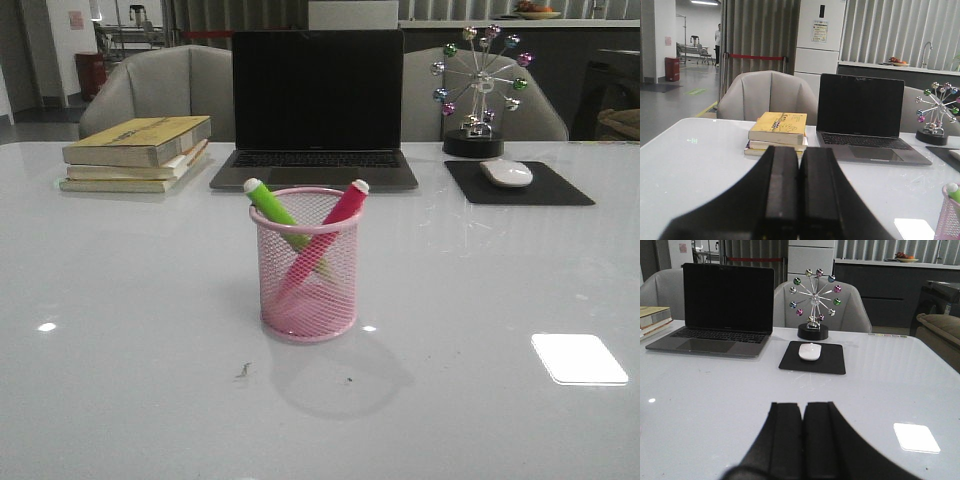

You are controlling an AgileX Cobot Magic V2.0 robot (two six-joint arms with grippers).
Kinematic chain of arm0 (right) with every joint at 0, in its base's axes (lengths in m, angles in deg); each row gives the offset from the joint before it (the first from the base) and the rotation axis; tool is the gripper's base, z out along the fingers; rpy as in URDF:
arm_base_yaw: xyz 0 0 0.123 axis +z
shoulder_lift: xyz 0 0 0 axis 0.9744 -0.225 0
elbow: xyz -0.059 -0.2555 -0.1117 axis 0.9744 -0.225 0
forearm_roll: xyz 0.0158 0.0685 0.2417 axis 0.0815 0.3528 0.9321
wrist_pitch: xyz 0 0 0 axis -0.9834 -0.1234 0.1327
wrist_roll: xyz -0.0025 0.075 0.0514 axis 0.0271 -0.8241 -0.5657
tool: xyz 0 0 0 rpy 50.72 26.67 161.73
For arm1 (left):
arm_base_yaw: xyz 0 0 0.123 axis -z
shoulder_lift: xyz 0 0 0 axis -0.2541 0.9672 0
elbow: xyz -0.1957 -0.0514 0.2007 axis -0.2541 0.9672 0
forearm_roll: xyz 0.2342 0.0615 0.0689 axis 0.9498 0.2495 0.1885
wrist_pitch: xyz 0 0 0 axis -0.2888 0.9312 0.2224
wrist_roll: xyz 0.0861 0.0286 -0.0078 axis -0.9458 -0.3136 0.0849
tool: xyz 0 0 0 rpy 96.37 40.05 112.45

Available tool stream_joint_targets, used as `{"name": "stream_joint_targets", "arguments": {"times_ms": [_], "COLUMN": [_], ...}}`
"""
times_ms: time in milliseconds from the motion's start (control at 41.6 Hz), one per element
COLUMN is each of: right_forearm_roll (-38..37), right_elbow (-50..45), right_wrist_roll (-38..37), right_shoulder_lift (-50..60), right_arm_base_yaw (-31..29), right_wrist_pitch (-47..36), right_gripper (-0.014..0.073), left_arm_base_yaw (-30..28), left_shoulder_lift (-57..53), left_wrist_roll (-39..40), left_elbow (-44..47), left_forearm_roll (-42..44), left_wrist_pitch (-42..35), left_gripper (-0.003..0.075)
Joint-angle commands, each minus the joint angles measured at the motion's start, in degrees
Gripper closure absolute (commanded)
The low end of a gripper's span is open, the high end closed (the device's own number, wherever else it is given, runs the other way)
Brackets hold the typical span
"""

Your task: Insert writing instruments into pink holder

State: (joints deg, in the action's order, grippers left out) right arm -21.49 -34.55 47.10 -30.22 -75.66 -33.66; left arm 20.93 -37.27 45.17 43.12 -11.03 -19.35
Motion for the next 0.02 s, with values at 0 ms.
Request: {"name": "stream_joint_targets", "arguments": {"times_ms": [0], "right_forearm_roll": [-0.7], "right_elbow": [0.3], "right_wrist_roll": [0.1], "right_shoulder_lift": [1.1], "right_arm_base_yaw": [-0.4], "right_wrist_pitch": [-5.6], "right_gripper": [0.0566], "left_arm_base_yaw": [0.3], "left_shoulder_lift": [-1.0], "left_wrist_roll": [0.4], "left_elbow": [0.4], "left_forearm_roll": [-0.6], "left_wrist_pitch": [-5.0], "left_gripper": [0.0629]}}
